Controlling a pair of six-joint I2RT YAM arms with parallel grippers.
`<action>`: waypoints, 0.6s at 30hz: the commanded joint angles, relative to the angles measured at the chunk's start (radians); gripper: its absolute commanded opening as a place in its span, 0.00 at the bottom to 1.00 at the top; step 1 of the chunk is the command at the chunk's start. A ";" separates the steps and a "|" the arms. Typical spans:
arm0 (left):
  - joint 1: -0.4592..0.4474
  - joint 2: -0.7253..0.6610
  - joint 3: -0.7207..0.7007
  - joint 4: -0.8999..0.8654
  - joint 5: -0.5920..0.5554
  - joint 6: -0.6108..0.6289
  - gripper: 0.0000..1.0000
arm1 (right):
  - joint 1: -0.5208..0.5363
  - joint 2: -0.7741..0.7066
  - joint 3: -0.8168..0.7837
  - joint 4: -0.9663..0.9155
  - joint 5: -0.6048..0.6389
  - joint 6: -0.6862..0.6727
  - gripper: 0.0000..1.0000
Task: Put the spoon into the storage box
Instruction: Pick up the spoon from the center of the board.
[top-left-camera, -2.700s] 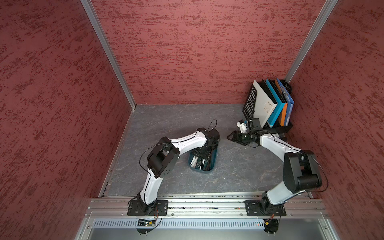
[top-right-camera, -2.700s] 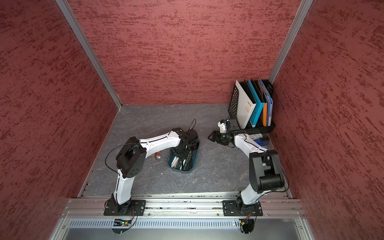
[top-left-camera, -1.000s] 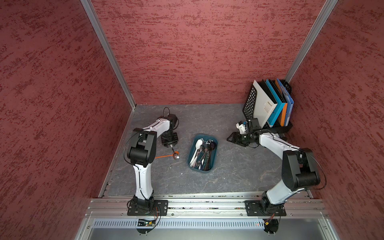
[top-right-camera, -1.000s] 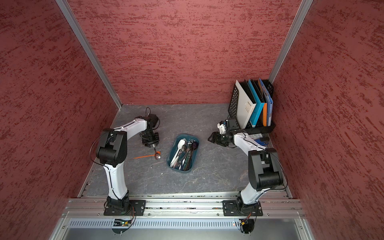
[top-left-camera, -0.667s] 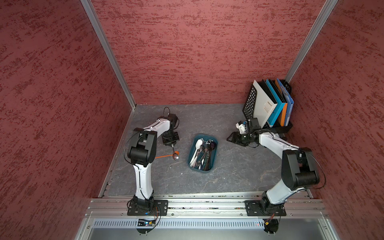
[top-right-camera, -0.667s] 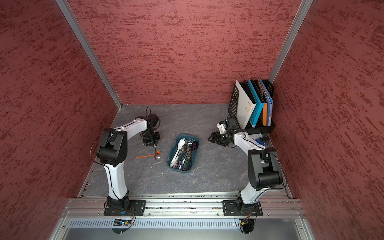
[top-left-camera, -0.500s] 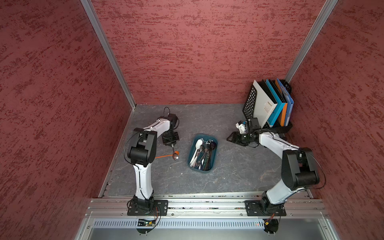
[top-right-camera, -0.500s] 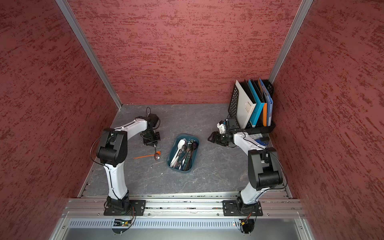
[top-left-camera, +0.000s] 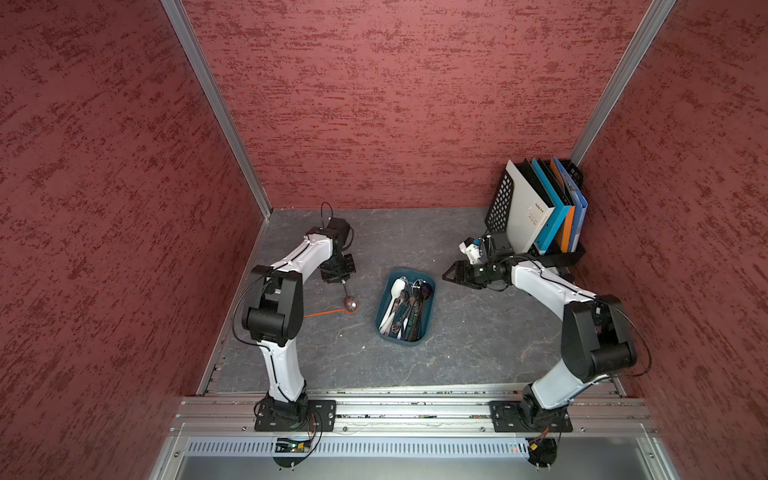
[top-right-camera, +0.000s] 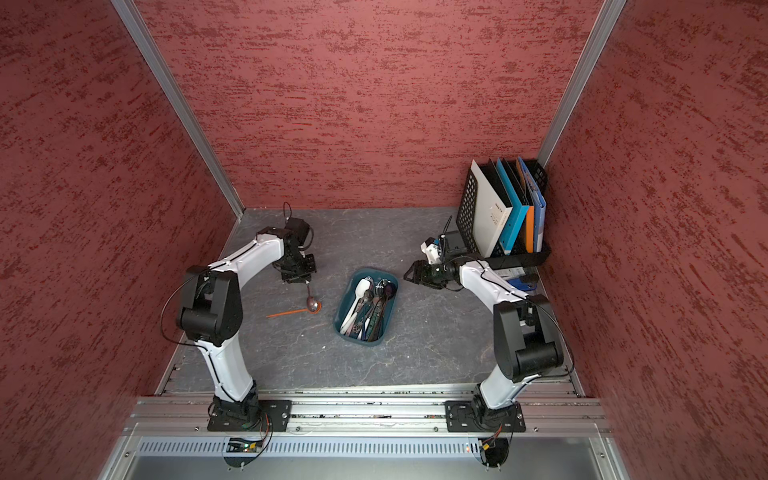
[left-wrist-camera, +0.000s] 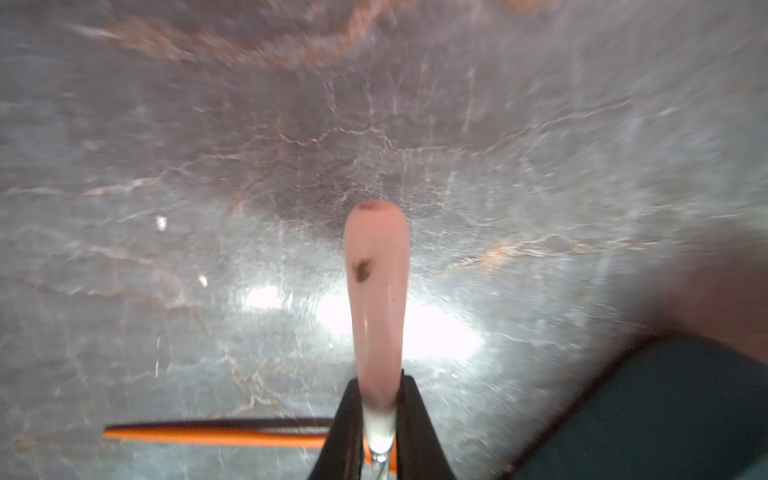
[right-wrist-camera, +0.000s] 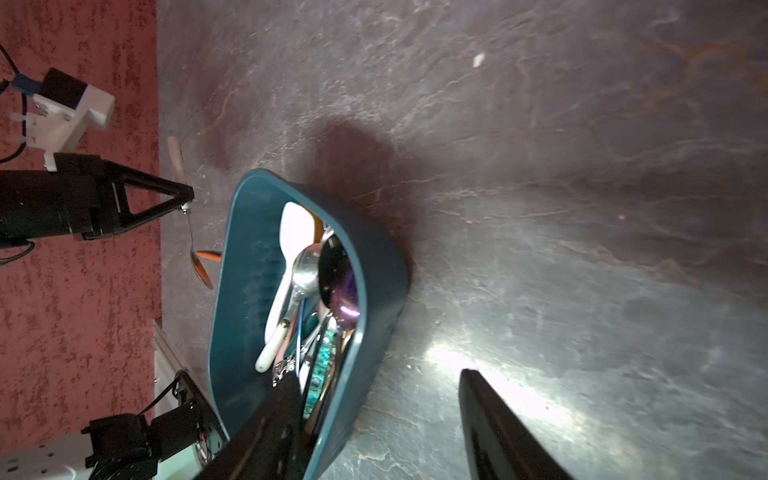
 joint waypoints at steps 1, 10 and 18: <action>0.025 -0.054 -0.008 0.045 0.068 -0.129 0.00 | 0.051 0.021 0.051 0.018 -0.030 0.026 0.63; 0.011 -0.163 -0.139 0.218 0.149 -0.425 0.00 | 0.154 0.024 0.086 0.078 -0.011 0.131 0.63; -0.139 -0.241 -0.244 0.448 -0.019 -0.776 0.00 | 0.173 -0.068 0.045 0.220 0.095 0.600 0.63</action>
